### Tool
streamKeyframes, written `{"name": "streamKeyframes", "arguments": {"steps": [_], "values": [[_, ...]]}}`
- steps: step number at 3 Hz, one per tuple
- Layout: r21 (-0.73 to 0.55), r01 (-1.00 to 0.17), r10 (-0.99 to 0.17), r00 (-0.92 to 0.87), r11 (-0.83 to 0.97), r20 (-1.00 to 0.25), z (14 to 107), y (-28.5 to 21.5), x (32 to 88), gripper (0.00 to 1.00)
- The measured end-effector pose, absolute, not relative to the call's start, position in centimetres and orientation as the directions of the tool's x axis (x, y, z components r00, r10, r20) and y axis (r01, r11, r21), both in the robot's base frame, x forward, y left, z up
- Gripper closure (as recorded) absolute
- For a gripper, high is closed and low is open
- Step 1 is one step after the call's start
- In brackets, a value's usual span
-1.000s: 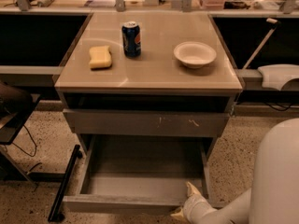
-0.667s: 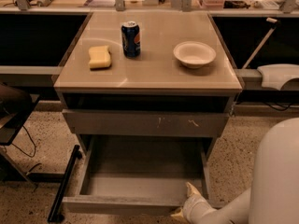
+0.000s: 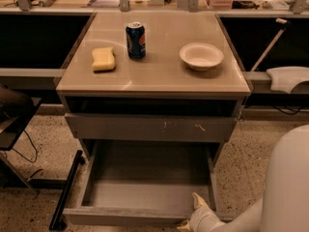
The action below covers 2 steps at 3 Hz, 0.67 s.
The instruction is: Open middle drawer
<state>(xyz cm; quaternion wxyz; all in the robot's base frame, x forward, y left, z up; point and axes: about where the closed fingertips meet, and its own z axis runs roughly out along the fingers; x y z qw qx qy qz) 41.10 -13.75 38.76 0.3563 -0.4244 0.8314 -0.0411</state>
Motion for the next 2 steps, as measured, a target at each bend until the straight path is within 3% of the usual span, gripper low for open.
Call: {"name": "streamKeyframes", "arguments": {"steps": [2], "values": [[-0.371,-0.678,-0.735,-0.383,0.635,-0.559,38.76,-13.60,39.77,1.00]]}}
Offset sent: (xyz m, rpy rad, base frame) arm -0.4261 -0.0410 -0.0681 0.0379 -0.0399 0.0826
